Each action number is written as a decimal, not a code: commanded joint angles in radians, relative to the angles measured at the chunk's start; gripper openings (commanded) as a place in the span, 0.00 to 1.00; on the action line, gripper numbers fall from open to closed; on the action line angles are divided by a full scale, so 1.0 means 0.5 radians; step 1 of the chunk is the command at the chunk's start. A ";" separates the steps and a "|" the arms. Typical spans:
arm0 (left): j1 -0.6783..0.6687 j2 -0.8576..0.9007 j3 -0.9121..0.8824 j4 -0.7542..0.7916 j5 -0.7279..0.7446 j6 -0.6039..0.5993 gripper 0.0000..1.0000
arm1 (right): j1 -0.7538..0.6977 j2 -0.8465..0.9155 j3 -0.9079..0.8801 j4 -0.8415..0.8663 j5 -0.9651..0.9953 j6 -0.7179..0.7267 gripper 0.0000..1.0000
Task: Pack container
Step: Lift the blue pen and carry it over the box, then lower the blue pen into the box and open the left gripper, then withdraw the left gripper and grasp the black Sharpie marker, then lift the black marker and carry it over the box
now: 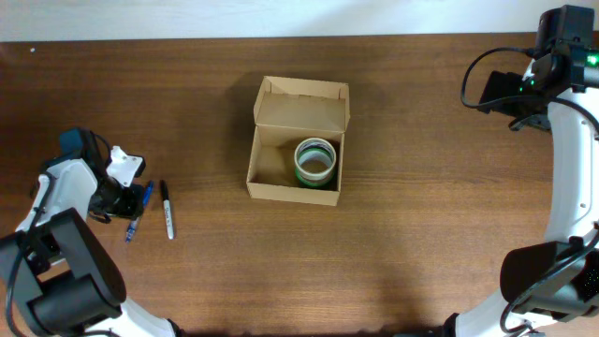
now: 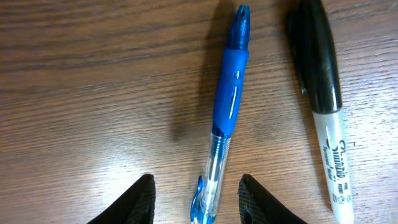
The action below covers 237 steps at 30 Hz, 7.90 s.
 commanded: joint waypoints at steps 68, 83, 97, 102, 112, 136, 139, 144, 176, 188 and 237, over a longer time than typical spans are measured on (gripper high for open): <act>-1.976 0.285 1.574 -1.170 -0.193 0.917 0.02 | -0.001 -0.040 0.034 0.002 -0.003 -0.007 0.99; -1.995 0.494 1.355 -0.859 -0.191 0.964 0.02 | -0.001 -0.040 0.034 0.002 -0.003 -0.007 0.99; -2.031 0.584 1.347 -0.959 0.015 0.939 0.02 | -0.001 -0.040 0.034 0.002 -0.003 -0.007 0.99; -2.031 0.584 1.346 -0.960 0.023 0.932 0.02 | -0.001 -0.040 0.034 0.002 -0.003 -0.007 0.99; -2.031 0.584 1.286 -0.970 0.044 0.933 0.02 | -0.001 -0.040 0.034 0.002 -0.003 -0.007 0.99; -2.030 0.365 1.356 -0.902 -0.269 0.649 0.50 | -0.001 -0.040 0.034 0.002 -0.003 -0.007 0.99; -2.030 0.066 1.392 -0.842 -0.464 0.450 0.50 | -0.001 -0.040 0.034 0.002 -0.003 -0.007 0.99; -1.972 -0.340 1.394 -0.808 -0.524 0.301 0.51 | -0.001 -0.040 0.034 0.002 -0.003 -0.007 1.00; -0.636 -0.523 -0.004 -0.230 0.031 -0.748 0.45 | -0.001 -0.040 0.034 0.002 -0.003 -0.007 0.99; -0.579 -0.385 -0.019 -0.255 -0.229 -0.797 0.45 | -0.001 -0.040 0.034 0.002 -0.003 -0.007 0.99; -0.543 0.008 0.994 -0.701 0.231 -0.416 0.01 | -0.001 -0.040 0.034 0.002 -0.003 -0.007 0.99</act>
